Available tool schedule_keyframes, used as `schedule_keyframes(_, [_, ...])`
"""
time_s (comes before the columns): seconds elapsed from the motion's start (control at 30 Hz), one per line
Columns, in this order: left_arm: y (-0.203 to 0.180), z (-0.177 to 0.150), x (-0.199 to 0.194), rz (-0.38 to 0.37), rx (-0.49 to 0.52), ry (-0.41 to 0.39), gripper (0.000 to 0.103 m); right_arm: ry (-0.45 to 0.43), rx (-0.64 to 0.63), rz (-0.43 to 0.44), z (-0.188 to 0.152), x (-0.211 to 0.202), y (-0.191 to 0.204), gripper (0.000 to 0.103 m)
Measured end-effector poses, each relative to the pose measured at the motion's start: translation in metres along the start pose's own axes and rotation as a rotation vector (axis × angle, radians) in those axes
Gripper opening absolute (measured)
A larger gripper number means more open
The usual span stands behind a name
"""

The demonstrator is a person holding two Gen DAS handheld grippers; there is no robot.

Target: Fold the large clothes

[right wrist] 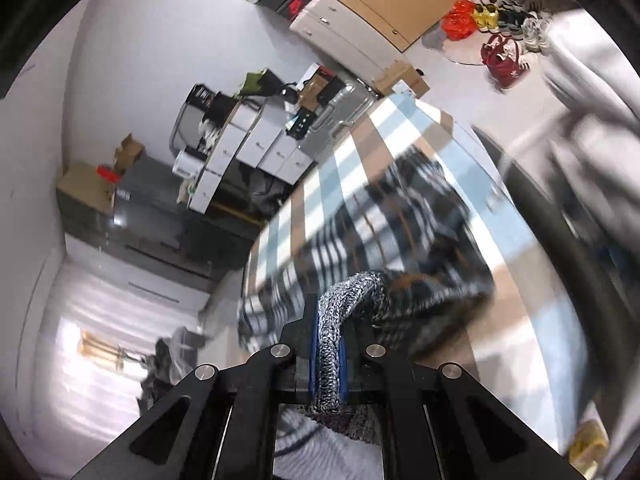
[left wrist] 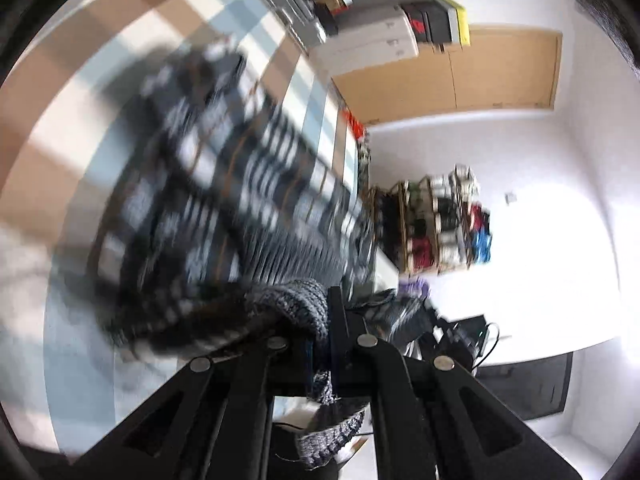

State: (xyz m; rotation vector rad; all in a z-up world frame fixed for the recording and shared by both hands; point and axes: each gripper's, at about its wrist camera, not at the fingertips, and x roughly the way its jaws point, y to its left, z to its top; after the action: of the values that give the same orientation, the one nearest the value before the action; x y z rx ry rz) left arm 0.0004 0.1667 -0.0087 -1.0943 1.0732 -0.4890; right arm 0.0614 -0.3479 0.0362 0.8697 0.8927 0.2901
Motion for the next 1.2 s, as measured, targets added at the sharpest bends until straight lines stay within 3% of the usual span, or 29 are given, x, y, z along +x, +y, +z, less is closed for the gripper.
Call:
schedule_keyframes(0.17, [-0.005, 0.074, -0.009, 0.062, -0.043, -0.087, 0.001, 0.029, 0.06, -0.071, 0.06, 0.044, 0.012, 0.008])
schedule_keyframes(0.27, [0.008, 0.11, -0.006, 0.091, -0.089, -0.099, 0.001, 0.065, 0.113, -0.164, 0.103, 0.083, 0.009, 0.008])
schedule_keyframes(0.4, [0.036, 0.14, 0.003, 0.115, -0.168, -0.129, 0.001, 0.1, 0.288, -0.208, 0.141, 0.119, -0.022, 0.008])
schedule_keyframes(0.53, [0.054, 0.158, 0.011, 0.113, -0.228, -0.118, 0.001, 0.164, 0.368, -0.259, 0.162, 0.157, -0.055, 0.008])
schedule_keyframes(0.63, [0.053, 0.165, 0.01, 0.101, -0.239, -0.105, 0.001, 0.205, 0.43, -0.21, 0.16, 0.169, -0.077, 0.008])
schedule_keyframes(0.7, [0.051, 0.17, 0.009, 0.101, -0.239, -0.104, 0.001, 0.187, 0.455, -0.16, 0.157, 0.164, -0.087, 0.009])
schedule_keyframes(0.83, [0.049, 0.176, 0.009, 0.129, -0.271, -0.093, 0.001, 0.17, 0.42, -0.117, 0.158, 0.148, -0.088, 0.011])
schedule_keyframes(0.87, [0.047, 0.175, 0.01, 0.143, -0.267, -0.082, 0.001, 0.16, 0.409, -0.11, 0.159, 0.142, -0.085, 0.018])
schedule_keyframes(0.93, [0.042, 0.178, 0.013, 0.138, -0.247, -0.063, 0.001, 0.134, 0.386, -0.068, 0.162, 0.131, -0.08, 0.069])
schedule_keyframes(0.97, [0.04, 0.178, 0.013, 0.14, -0.238, -0.062, 0.001, 0.096, 0.366, -0.066, 0.165, 0.123, -0.075, 0.103])
schedule_keyframes(1.03, [0.038, 0.179, 0.01, 0.144, -0.228, -0.074, 0.002, -0.011, 0.307, -0.087, 0.172, 0.106, -0.066, 0.103])
schedule_keyframes(1.1, [0.036, 0.177, 0.004, 0.225, -0.23, -0.137, 0.002, -0.067, 0.268, -0.067, 0.175, 0.091, -0.059, 0.103])
schedule_keyframes(1.17, [0.035, 0.175, 0.005, 0.241, -0.228, -0.157, 0.004, -0.046, 0.205, -0.079, 0.168, 0.088, -0.046, 0.103])
schedule_keyframes(1.2, [0.033, 0.175, 0.007, 0.224, -0.217, -0.146, 0.014, -0.021, 0.153, -0.093, 0.162, 0.09, -0.036, 0.103])
